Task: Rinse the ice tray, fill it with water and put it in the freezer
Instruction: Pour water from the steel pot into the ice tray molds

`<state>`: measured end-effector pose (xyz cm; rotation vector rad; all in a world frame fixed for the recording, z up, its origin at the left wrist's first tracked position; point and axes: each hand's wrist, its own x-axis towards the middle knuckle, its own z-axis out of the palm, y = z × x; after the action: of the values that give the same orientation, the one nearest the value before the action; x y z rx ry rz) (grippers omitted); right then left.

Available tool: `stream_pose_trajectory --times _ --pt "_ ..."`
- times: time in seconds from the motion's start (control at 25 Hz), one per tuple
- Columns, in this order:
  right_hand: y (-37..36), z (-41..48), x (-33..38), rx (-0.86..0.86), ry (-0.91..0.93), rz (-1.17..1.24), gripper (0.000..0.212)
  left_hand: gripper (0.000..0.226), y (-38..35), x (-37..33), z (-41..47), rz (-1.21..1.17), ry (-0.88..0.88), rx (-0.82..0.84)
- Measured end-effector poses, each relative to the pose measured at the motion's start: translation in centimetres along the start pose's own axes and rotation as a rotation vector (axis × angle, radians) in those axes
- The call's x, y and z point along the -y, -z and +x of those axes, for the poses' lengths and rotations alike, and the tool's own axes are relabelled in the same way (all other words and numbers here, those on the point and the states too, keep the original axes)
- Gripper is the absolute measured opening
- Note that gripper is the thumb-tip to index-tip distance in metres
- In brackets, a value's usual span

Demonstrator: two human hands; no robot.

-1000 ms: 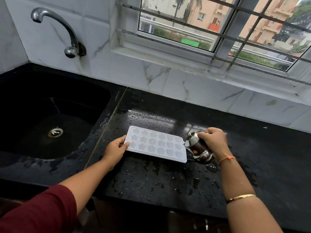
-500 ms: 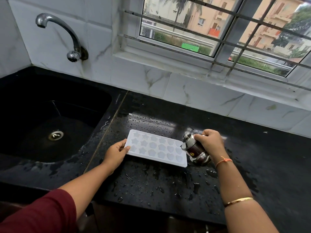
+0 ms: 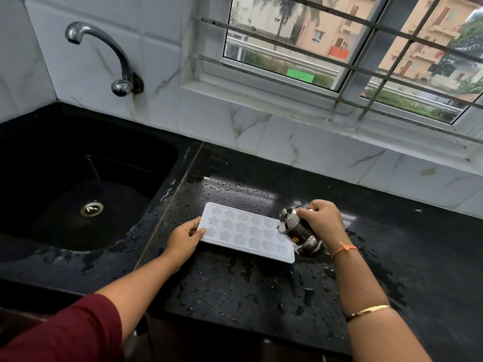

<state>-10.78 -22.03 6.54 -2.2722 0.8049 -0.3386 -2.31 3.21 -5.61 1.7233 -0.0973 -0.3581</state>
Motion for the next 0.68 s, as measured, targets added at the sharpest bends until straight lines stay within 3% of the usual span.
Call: stream_pose_trajectory --times 0.68 --pt "-0.06 -0.73 0.58 0.049 -0.007 0.08 0.031 0.041 0.13 -0.12 -0.01 0.005 -0.011 -0.003"
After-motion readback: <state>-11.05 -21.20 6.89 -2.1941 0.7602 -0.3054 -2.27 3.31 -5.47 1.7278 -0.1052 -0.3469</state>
